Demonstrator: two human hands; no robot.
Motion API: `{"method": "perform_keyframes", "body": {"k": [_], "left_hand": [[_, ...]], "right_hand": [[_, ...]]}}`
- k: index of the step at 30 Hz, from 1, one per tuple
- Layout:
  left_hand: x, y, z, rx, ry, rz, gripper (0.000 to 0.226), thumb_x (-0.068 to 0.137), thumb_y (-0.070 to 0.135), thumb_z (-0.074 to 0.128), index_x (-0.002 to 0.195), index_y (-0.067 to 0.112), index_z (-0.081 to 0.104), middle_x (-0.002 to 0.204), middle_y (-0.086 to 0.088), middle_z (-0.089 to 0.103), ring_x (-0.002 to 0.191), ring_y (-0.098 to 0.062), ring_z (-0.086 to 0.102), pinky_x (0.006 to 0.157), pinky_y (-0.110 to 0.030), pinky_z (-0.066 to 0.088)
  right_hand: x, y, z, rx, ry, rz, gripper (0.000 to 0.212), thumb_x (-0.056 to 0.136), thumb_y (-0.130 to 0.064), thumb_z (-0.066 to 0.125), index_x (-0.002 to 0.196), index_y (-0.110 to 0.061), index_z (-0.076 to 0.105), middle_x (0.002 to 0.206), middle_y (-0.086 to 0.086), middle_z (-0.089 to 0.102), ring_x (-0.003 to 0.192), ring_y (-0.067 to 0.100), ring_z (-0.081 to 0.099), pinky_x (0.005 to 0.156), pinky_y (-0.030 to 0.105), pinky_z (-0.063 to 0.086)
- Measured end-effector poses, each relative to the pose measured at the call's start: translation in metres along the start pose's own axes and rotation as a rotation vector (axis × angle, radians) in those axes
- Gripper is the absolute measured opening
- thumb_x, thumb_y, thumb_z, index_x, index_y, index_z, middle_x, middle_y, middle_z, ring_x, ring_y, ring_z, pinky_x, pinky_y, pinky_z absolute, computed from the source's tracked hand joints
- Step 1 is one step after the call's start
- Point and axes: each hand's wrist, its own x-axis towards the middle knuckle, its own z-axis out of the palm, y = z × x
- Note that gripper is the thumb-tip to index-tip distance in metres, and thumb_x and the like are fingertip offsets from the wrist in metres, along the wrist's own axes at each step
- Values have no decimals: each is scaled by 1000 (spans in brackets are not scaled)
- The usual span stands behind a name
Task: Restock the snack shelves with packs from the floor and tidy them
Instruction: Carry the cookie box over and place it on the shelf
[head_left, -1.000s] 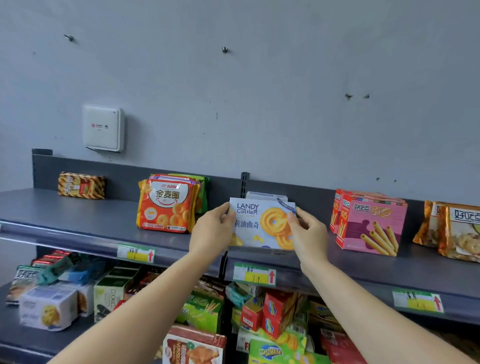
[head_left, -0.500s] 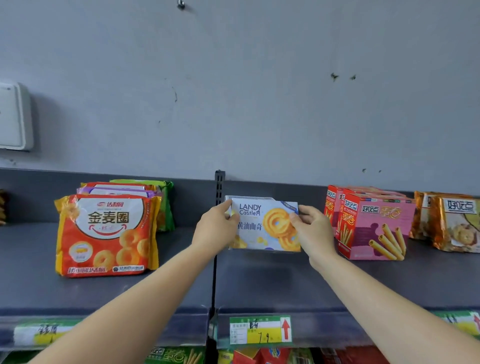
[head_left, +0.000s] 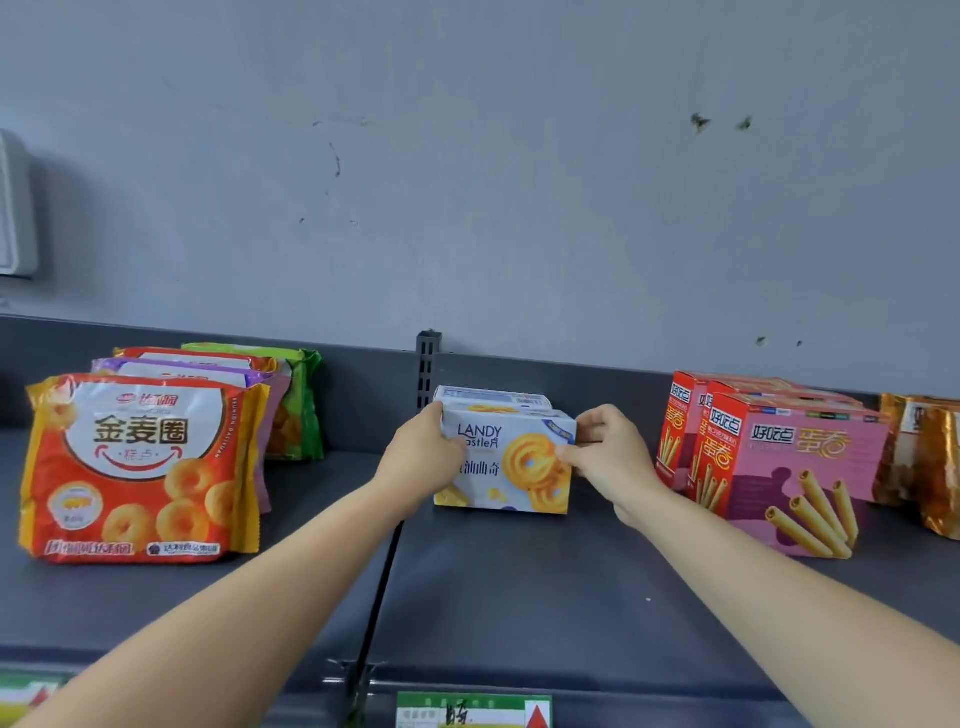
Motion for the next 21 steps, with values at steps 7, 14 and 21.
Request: {"method": "perform_keyframes", "body": {"k": [7,14,21], "left_hand": [[3,1,6,57,14,-5,35,93,11,47,127,17,50,103,6,56,84,-11,52,53,-16,36],[-3,4,1,174,56,32,16,90,16,49,106,12,48,108,-9,57,93,-24,57,64,-30,43],[-36,44,-2,266,58,319,45,94,21,52,137,9,45,137,-10,47,128,-28,42,101,-37,37]], "right_hand": [[10,10,-4,-48,-71,-30,32,75,-4,76,86,-20,50,97,0,66,94,21,66,87,47,55],[0,5,-14,-145,-78,-35,41,75,-14,79,106,-17,52,102,0,65,96,18,64,88,43,54],[-47,-17,-48,-384,27,-66,36,85,-29,70,118,-20,58,111,-2,64,101,17,60,83,31,49]]}}
